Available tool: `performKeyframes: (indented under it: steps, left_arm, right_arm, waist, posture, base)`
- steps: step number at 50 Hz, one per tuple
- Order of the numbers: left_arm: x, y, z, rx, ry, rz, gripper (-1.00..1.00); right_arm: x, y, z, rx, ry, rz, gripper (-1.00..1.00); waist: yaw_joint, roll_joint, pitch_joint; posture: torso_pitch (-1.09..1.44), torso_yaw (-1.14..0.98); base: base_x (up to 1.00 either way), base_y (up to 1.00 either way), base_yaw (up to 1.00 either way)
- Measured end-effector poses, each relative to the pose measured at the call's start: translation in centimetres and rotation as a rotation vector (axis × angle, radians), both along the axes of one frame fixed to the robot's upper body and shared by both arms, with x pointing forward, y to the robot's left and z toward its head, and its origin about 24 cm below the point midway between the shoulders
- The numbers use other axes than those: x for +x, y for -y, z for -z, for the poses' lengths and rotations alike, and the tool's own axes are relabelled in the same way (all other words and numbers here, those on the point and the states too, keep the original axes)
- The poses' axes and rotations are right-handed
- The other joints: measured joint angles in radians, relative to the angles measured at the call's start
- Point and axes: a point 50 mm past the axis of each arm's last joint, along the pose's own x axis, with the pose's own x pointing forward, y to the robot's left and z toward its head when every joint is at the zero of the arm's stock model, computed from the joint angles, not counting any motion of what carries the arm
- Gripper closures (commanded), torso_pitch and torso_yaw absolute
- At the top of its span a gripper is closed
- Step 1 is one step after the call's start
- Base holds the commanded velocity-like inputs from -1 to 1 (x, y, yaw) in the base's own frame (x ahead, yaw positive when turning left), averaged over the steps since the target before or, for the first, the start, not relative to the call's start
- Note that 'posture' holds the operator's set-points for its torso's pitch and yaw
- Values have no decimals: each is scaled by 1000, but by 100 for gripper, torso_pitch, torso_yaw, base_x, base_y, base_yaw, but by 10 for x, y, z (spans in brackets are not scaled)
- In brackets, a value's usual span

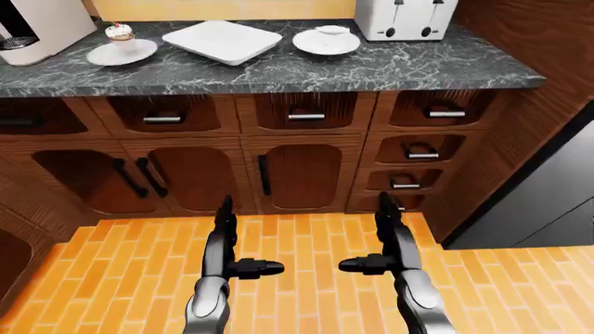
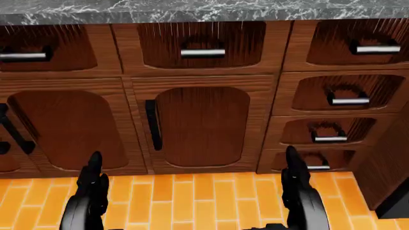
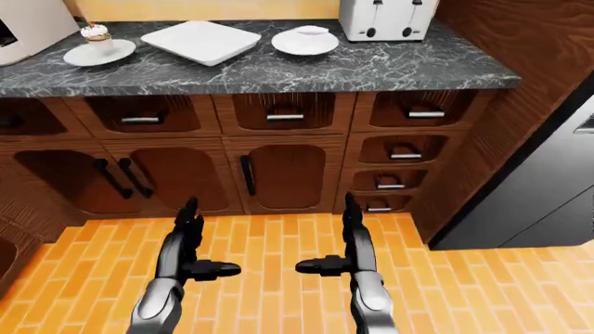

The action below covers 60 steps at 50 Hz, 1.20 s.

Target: Move the dessert items from the plate to the tray.

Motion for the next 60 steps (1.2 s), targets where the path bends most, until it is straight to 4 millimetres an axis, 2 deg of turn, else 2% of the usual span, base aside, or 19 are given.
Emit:
performKeyframes:
  steps: [1,3,5,7,12,18,23,24,27,32,35,39,43,45,48,54,56,58,60]
  left_arm:
    - [1,-3,-7,-3,20,-7,-100]
    - [12,-11,-37,3,121,-25,-100]
    - [18,-19,-57,11,186,-48,-100]
    - [22,-22,-72,17,210,-59,-100]
    - [51,-22,-121,69,266,-48,-100]
    - [107,-25,-175,109,305,-46,-100]
    - [140,-20,-208,112,336,-31,-100]
    - [144,-20,-210,110,336,-31,-100]
    - [149,-22,-215,101,337,-35,-100]
    - [137,-31,-241,92,443,-64,-100]
    - [130,-40,-245,87,464,-96,-100]
    - [123,-47,-238,84,450,-134,-100]
    - [115,-44,-243,82,468,-123,-100]
    - [112,-39,-244,78,470,-105,-100]
    - [111,-39,-250,69,476,-99,-100]
    - [106,-44,-264,57,545,-128,-100]
    - [107,-42,-265,57,553,-124,-100]
    - [108,-41,-264,57,550,-119,-100]
    - [108,-45,-259,59,536,-129,-100]
  right_arm:
    - [3,0,-7,-14,16,-8,-100]
    - [15,5,-37,-62,112,-5,-100]
    - [21,8,-56,-85,168,10,-100]
    - [25,10,-66,-103,179,19,-100]
    - [45,14,-108,-169,203,20,-100]
    - [96,29,-174,-227,303,8,-100]
    - [125,26,-206,-263,355,-32,-100]
    - [131,23,-209,-265,359,-45,-100]
    - [139,23,-216,-254,382,-54,-100]
    - [136,26,-239,-260,469,-43,-100]
    - [133,19,-240,-257,487,-68,-100]
    - [130,12,-243,-263,486,-100,-100]
    - [126,14,-256,-268,515,-88,-100]
    - [124,19,-255,-266,516,-72,-100]
    - [127,22,-252,-264,485,-62,-100]
    - [129,15,-261,-267,527,-81,-100]
    - [131,15,-262,-267,529,-83,-100]
    - [131,15,-264,-270,534,-83,-100]
    - [130,11,-261,-265,530,-93,-100]
  waist:
    - [-3,-4,-5]
    - [9,-3,-47]
    - [12,-10,-31]
    - [13,-9,-50]
    - [13,-1,-58]
    - [10,1,-67]
    - [4,-4,-68]
    - [3,-1,-69]
    - [1,10,-51]
    - [-9,42,-42]
    - [1,24,-43]
    - [13,15,-39]
    - [19,-43,-26]
    - [6,-32,-17]
    - [-5,-43,-26]
    - [-11,15,-35]
    - [-17,44,-40]
    - [-17,84,-49]
    - [0,76,-36]
  posture:
    - [0,0]
    - [0,0]
    - [0,0]
    - [0,0]
    - [0,0]
    - [0,0]
    - [0,0]
    - [0,0]
    - [0,0]
    - [0,0]
    - [0,0]
    - [0,0]
    - [0,0]
    - [0,0]
    - [0,0]
    - [0,0]
    - [0,0]
    - [0,0]
    - [0,0]
  base:
    - [0,0,0]
    - [0,0,0]
    - [0,0,0]
    - [0,0,0]
    - [0,0,0]
    - [0,0,0]
    - [1,0,0]
    - [23,8,0]
    - [26,11,0]
    - [28,12,0]
    - [33,14,0]
    - [32,14,0]
    - [33,13,0]
    - [33,14,0]
    - [33,14,0]
    - [35,28,0]
    - [36,44,0]
    - [37,46,0]
    - [38,47,0]
